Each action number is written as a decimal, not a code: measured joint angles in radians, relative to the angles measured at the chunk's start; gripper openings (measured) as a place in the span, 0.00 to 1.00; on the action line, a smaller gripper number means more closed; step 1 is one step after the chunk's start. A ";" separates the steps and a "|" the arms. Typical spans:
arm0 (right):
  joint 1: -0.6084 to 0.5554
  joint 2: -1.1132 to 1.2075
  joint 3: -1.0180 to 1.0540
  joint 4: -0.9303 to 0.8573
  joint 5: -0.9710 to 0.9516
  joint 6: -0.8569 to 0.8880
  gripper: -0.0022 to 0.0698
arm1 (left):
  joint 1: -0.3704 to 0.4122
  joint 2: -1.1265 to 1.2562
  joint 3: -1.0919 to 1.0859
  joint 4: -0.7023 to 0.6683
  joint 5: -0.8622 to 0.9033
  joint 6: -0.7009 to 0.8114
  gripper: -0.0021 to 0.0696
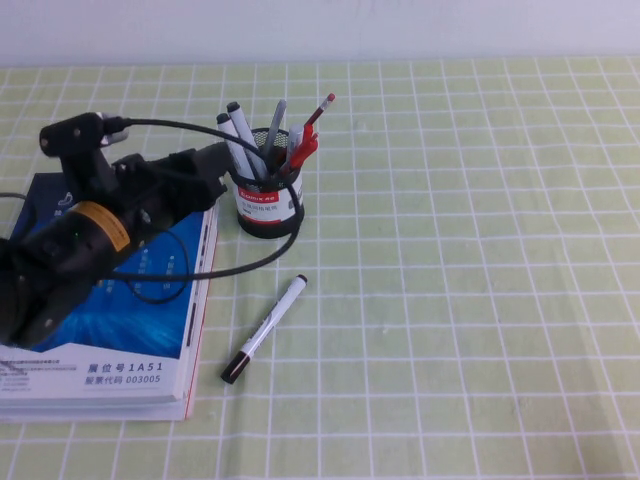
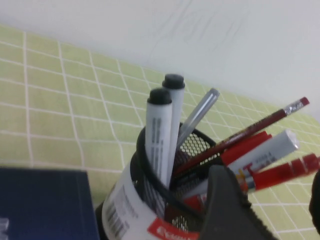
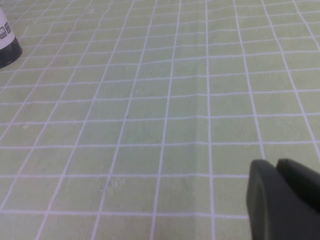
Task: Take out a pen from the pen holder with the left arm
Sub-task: Pick up the pen from the pen holder
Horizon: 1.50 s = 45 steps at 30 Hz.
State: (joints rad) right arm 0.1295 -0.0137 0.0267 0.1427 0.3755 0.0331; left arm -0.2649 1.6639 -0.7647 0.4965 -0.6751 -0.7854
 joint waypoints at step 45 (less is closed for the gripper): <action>0.000 0.000 0.000 0.000 0.000 0.000 0.01 | 0.086 0.386 -0.478 0.344 0.029 -0.254 0.42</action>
State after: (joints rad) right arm 0.1295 -0.0137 0.0267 0.1427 0.3755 0.0331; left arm -0.1786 2.0498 -1.2431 0.8403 -0.6466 -1.0397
